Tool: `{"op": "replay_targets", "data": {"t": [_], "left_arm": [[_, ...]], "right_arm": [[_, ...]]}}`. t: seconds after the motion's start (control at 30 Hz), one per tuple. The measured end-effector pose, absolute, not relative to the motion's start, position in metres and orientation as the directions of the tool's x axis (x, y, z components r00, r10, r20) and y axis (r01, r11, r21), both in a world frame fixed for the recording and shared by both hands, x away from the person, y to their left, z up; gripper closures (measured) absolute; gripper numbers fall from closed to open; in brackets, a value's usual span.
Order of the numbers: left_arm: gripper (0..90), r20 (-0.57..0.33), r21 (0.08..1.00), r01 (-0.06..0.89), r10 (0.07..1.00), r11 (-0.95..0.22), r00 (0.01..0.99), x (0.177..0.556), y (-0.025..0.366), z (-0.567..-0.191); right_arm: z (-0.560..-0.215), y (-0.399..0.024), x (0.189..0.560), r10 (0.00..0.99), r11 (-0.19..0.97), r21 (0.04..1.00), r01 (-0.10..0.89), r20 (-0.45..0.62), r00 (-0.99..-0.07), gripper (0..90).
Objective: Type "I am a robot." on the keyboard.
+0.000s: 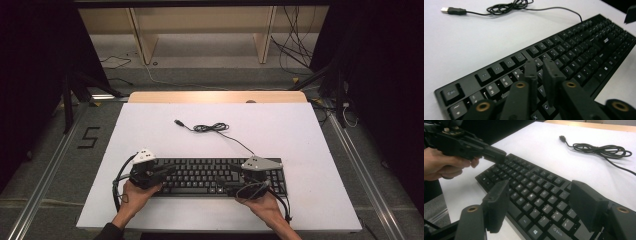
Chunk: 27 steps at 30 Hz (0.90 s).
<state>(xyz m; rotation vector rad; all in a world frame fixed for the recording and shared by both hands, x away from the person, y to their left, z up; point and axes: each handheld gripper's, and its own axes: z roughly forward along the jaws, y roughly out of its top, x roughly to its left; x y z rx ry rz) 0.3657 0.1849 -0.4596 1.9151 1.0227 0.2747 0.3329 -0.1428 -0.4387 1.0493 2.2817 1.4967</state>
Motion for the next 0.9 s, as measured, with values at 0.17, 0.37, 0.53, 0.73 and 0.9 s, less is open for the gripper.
{"op": "replay_targets", "data": {"t": [0.17, 0.37, 0.53, 0.73, 0.9], "left_arm": [[88.8, -0.206, 0.787, 0.56, 0.745, -0.259, 0.635, 0.372, 0.18, -0.463], [89.0, -0.197, 0.763, 0.577, 0.744, -0.292, 0.638, 0.378, 0.172, -0.468], [89.0, -0.193, 0.747, 0.589, 0.747, -0.309, 0.636, 0.382, 0.171, -0.473], [88.9, -0.186, 0.737, 0.595, 0.75, -0.32, 0.635, 0.384, 0.17, -0.476], [89.0, -0.18, 0.735, 0.593, 0.749, -0.328, 0.637, 0.384, 0.167, -0.478]], "right_arm": [[-0.438, -0.143, 0.332, 0.662, 0.22, 0.873, 0.436, 0.195, -0.724, 30.4], [-0.438, -0.142, 0.331, 0.659, 0.223, 0.874, 0.431, 0.191, -0.727, 29.5], [-0.438, -0.142, 0.33, 0.658, 0.221, 0.875, 0.43, 0.192, -0.728, 29.5], [-0.437, -0.142, 0.33, 0.658, 0.218, 0.876, 0.431, 0.194, -0.727, 29.3], [-0.437, -0.142, 0.33, 0.656, 0.219, 0.876, 0.43, 0.194, -0.73, 29.3]]}}
